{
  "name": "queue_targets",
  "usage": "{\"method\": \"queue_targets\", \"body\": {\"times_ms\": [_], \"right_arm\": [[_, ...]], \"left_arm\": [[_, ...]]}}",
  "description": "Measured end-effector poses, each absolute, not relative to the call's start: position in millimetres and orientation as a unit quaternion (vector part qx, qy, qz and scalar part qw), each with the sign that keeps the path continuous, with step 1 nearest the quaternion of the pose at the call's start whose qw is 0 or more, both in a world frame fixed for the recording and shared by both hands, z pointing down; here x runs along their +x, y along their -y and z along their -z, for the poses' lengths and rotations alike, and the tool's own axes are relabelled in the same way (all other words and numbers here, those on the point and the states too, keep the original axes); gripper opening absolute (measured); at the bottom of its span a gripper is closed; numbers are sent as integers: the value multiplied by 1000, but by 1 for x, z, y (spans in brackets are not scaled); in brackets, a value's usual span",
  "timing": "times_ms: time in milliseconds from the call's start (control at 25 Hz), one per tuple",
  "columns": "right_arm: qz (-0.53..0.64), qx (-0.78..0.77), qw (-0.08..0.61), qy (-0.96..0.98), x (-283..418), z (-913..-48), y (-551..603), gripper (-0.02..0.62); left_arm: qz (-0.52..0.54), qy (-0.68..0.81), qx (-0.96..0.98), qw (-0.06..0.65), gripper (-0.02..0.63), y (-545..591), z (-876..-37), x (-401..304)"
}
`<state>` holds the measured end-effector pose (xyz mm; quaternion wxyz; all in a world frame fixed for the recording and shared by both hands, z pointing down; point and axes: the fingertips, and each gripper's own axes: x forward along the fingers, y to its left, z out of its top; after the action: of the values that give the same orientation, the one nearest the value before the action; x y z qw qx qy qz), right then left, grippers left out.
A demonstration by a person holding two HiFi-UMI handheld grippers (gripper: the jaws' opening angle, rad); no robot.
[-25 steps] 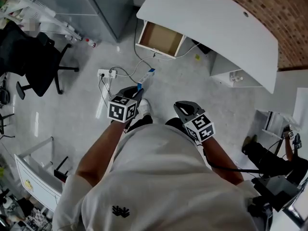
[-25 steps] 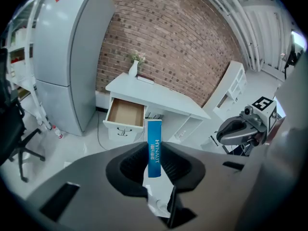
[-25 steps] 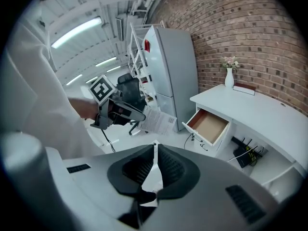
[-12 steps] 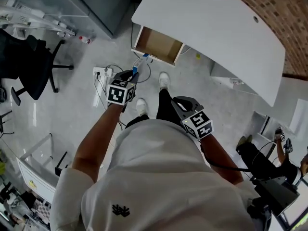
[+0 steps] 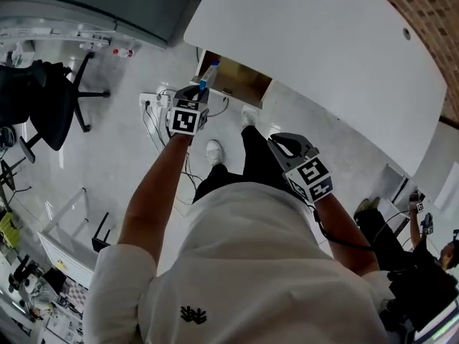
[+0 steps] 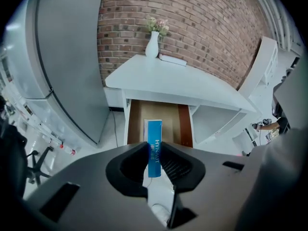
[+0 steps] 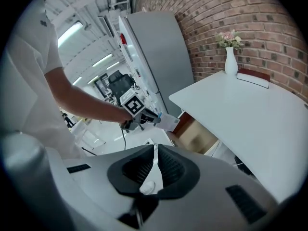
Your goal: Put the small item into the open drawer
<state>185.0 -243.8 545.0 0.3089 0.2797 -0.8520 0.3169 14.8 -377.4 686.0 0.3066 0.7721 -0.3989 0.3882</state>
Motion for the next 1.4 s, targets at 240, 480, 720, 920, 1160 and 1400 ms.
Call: {"method": "queue_targets", "body": {"times_ms": [240,480,720,920,1160,1400], "right_arm": [[-346,263,324,840,208,-583,264,49],[-366,259,341,827,223,-603,276,49],[-382,259,345,817,228,-619,280,49],[-387,252,349,815,225,-627,286,49],[-391,250,350,814,220,-631,291,49],[-388,250,349,816,218,-632,295,49]], "left_arm": [[-414,399,756,314,84,415,-761,26],[-429,390,744,332,84,435,-814,28],[-438,385,740,336,86,446,-840,31],[-442,382,738,337,86,454,-854,30],[-443,380,741,332,91,458,-854,31],[-449,384,737,328,124,460,-856,32]]}}
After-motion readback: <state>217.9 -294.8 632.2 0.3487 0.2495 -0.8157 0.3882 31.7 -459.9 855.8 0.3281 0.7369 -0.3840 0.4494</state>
